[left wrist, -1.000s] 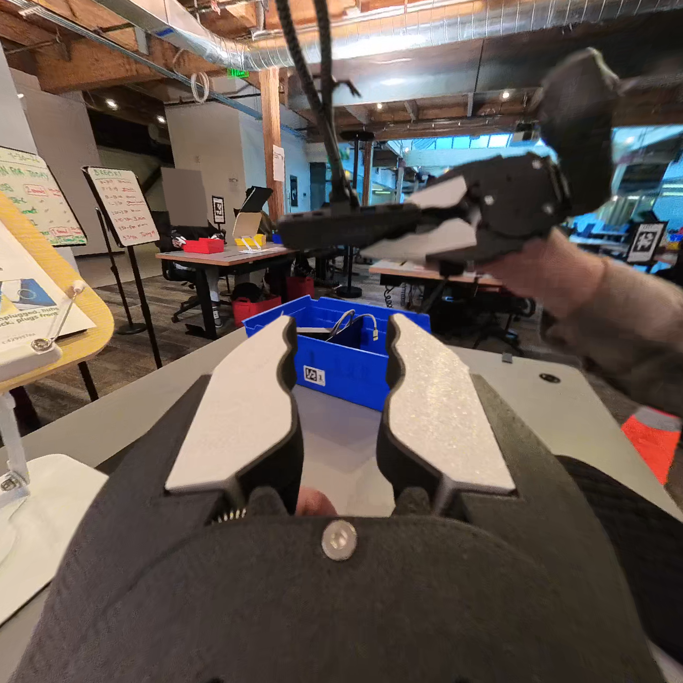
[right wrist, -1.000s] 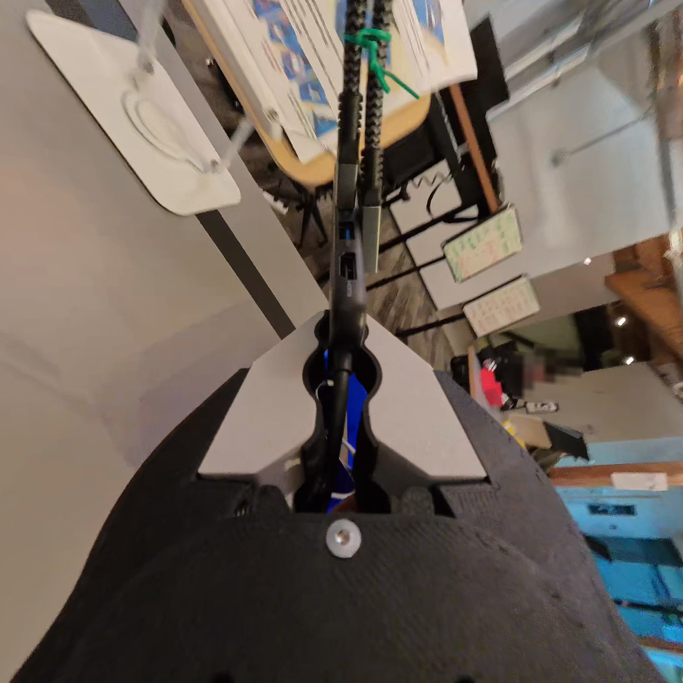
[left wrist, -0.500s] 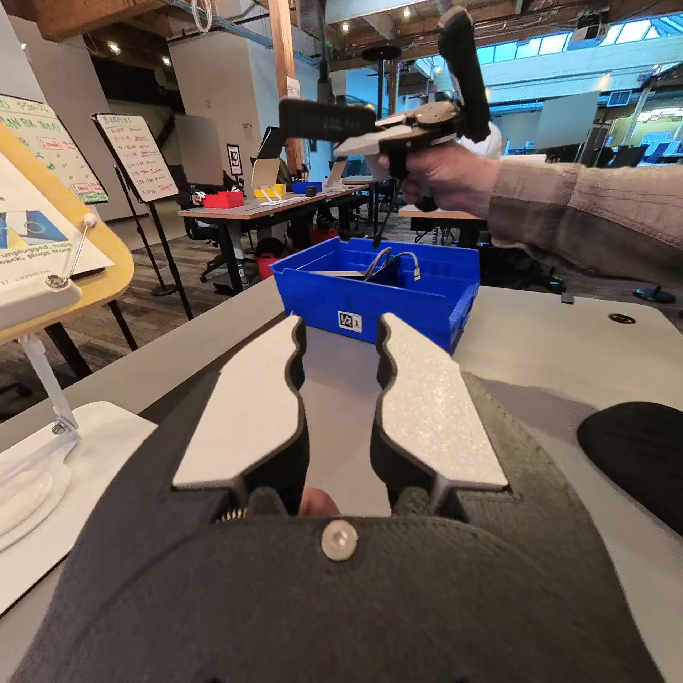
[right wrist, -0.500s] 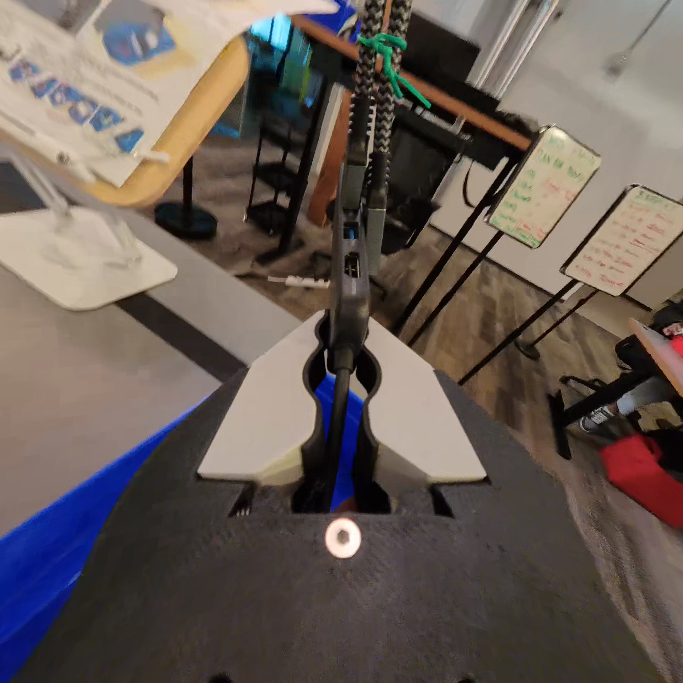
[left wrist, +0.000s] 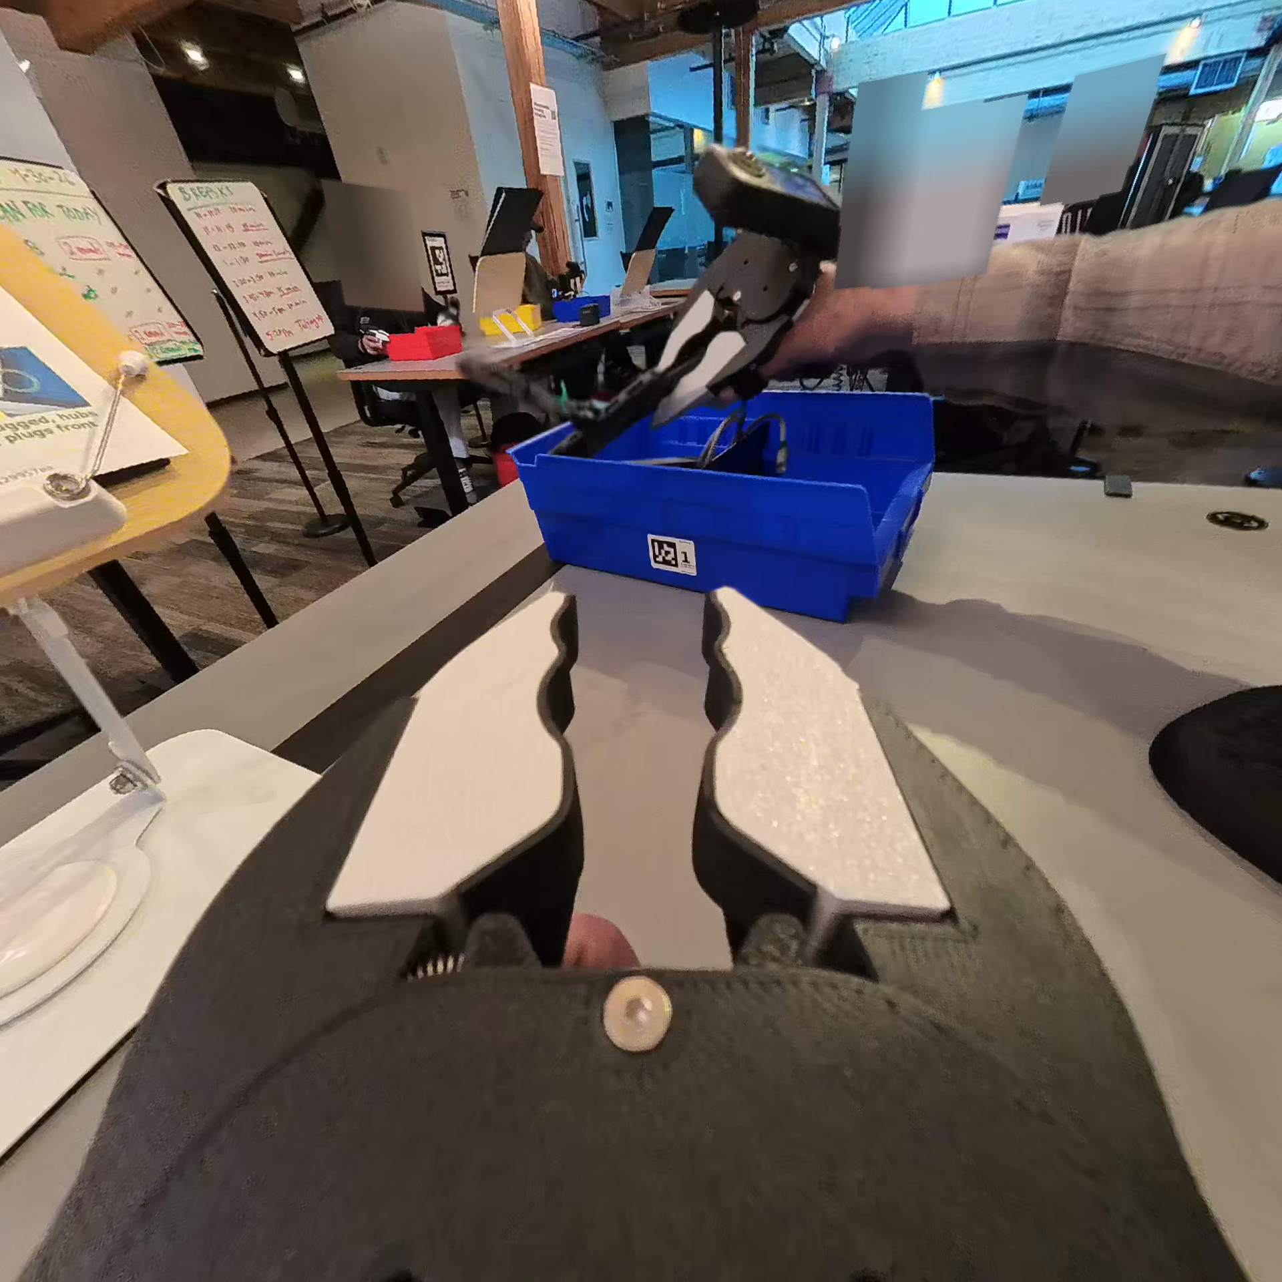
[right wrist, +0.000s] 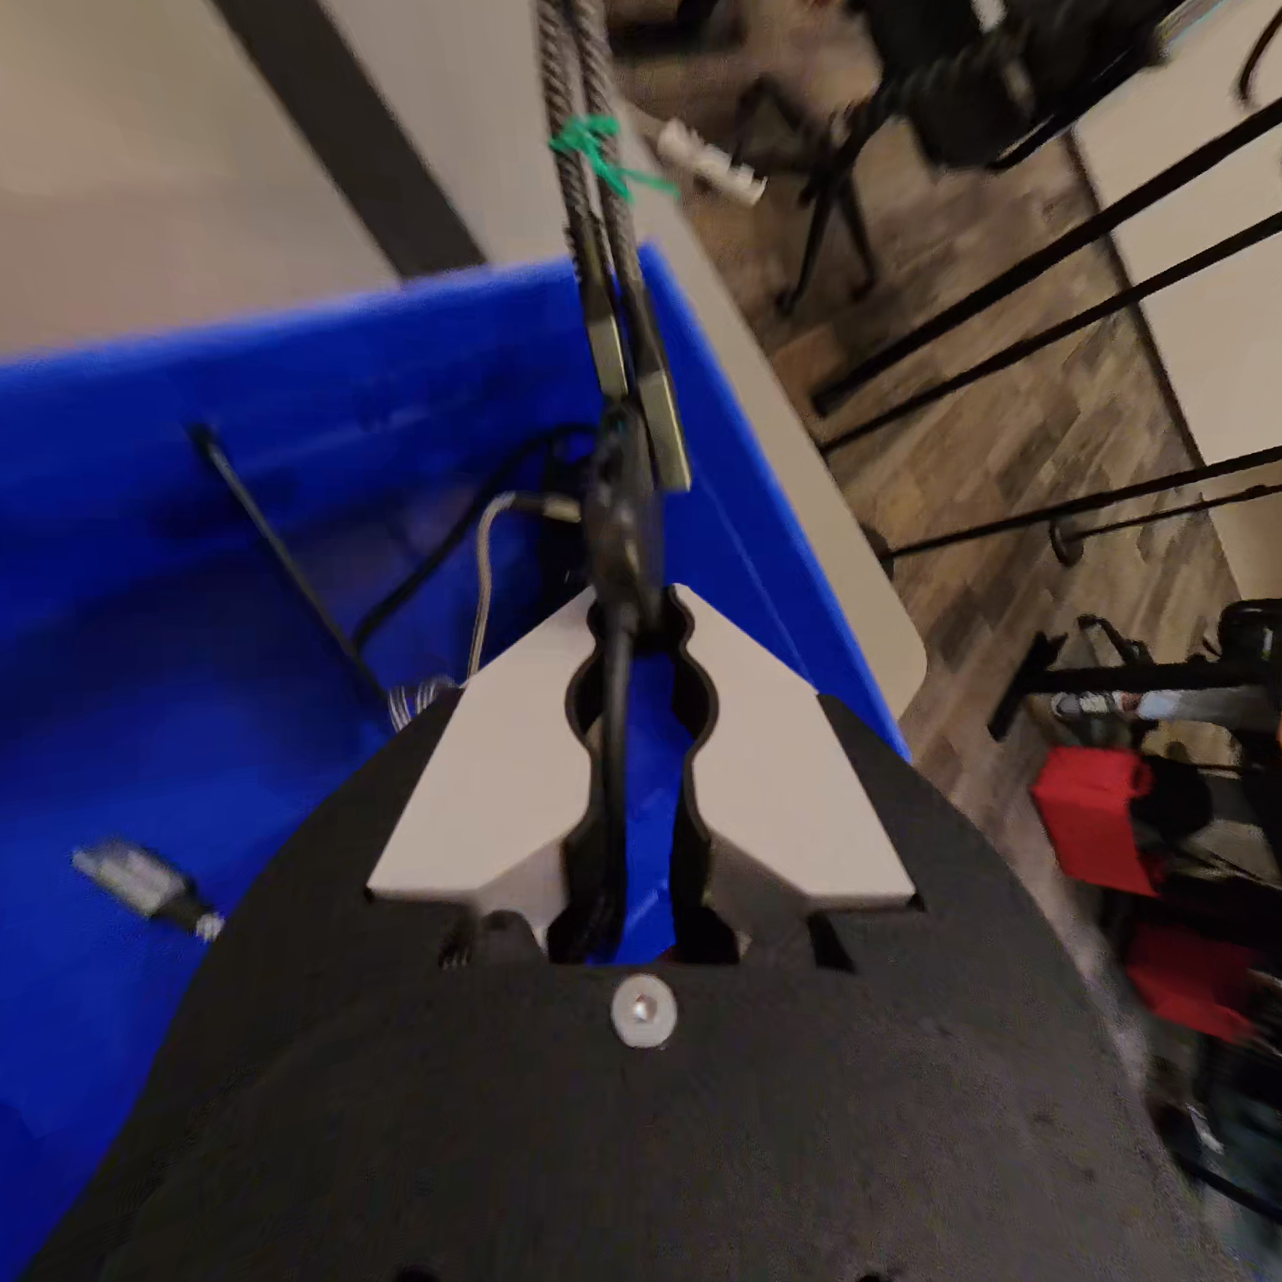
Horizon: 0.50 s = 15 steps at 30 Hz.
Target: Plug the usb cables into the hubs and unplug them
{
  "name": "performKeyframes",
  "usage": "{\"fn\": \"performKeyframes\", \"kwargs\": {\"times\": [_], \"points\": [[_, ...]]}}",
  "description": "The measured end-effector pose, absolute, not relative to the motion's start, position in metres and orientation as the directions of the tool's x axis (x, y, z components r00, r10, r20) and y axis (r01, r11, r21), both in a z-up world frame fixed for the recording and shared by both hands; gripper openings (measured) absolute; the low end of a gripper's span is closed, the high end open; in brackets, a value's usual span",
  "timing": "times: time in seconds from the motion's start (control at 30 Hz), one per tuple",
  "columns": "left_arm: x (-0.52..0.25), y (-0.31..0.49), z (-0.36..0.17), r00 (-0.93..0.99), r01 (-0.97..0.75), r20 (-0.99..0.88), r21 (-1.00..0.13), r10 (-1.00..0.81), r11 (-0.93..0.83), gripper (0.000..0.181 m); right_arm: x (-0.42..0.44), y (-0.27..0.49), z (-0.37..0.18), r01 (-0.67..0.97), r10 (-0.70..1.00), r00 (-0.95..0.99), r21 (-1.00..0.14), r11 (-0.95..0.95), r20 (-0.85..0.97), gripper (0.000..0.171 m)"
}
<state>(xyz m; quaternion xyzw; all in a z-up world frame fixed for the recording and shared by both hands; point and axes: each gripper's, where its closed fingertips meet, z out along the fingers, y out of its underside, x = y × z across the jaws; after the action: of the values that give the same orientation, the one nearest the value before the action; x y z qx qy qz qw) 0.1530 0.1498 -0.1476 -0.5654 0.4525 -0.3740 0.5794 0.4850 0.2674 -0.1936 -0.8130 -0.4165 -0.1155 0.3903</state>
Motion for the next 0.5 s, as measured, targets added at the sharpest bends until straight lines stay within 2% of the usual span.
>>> {"fn": "performKeyframes", "kwargs": {"times": [0.17,0.23,0.37,0.5], "points": [[0.156,0.145,-0.15,0.295,-0.094,-0.127,-0.99,-0.947,0.104,0.034,0.506,0.257,-0.22,0.83,0.652,0.556,-0.308,-0.465,0.516,0.013],[0.157,0.143,-0.152,0.289,-0.107,-0.138,-0.988,-0.947,0.111,0.035,0.519,0.251,-0.229,0.812,0.663,0.571,-0.21,-0.545,0.485,0.042],[0.157,0.144,-0.154,0.289,-0.136,-0.161,-0.983,-0.944,0.126,0.037,0.524,0.237,-0.211,0.779,0.663,0.601,-0.141,-0.611,0.447,0.065],[0.156,0.146,-0.147,0.293,-0.142,-0.181,-0.979,-0.939,0.144,0.038,0.522,0.219,-0.188,0.753,0.659,0.64,-0.153,-0.64,0.395,0.078]]}}
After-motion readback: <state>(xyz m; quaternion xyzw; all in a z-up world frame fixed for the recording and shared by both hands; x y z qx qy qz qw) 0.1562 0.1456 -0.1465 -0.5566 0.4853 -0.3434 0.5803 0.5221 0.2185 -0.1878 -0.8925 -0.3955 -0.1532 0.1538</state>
